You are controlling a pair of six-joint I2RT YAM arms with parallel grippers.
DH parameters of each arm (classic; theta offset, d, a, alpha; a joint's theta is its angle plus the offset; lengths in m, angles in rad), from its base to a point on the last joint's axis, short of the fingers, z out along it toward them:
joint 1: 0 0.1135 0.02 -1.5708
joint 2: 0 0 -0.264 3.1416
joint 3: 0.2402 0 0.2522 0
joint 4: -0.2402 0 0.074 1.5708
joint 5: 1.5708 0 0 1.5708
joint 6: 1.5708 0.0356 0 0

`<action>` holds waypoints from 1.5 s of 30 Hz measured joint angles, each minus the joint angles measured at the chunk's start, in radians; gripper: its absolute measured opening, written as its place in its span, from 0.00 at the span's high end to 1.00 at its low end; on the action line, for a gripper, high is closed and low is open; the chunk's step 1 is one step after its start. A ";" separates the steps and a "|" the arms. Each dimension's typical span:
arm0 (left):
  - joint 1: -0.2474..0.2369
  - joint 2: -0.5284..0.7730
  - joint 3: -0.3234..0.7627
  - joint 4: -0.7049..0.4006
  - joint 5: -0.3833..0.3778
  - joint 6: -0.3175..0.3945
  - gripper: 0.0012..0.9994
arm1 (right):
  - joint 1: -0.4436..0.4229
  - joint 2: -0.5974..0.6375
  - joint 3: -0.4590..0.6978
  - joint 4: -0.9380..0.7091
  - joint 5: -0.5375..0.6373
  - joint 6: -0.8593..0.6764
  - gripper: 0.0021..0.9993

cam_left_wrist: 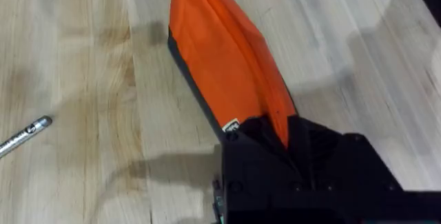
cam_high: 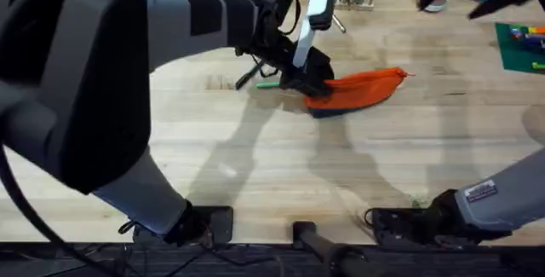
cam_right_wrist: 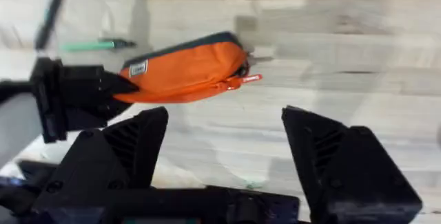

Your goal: Unzip the bag, pick up the pens from the table one at a time and place them inside, then zip the bag closed.

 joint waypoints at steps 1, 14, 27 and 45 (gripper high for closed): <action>0.000 0.000 0.000 0.000 0.000 0.000 0.96 | -0.024 -0.008 0.001 0.000 -0.012 0.009 0.00; 0.000 0.000 0.000 0.000 0.000 0.000 0.96 | -0.133 -0.019 0.002 -0.001 -0.091 0.492 0.00; 0.000 0.000 0.000 0.000 0.000 0.000 0.96 | -0.132 -0.019 0.002 -0.001 -0.122 0.898 0.00; 0.000 0.000 0.000 0.000 0.000 0.000 0.96 | -0.100 -0.019 -0.264 0.024 -0.119 0.899 0.01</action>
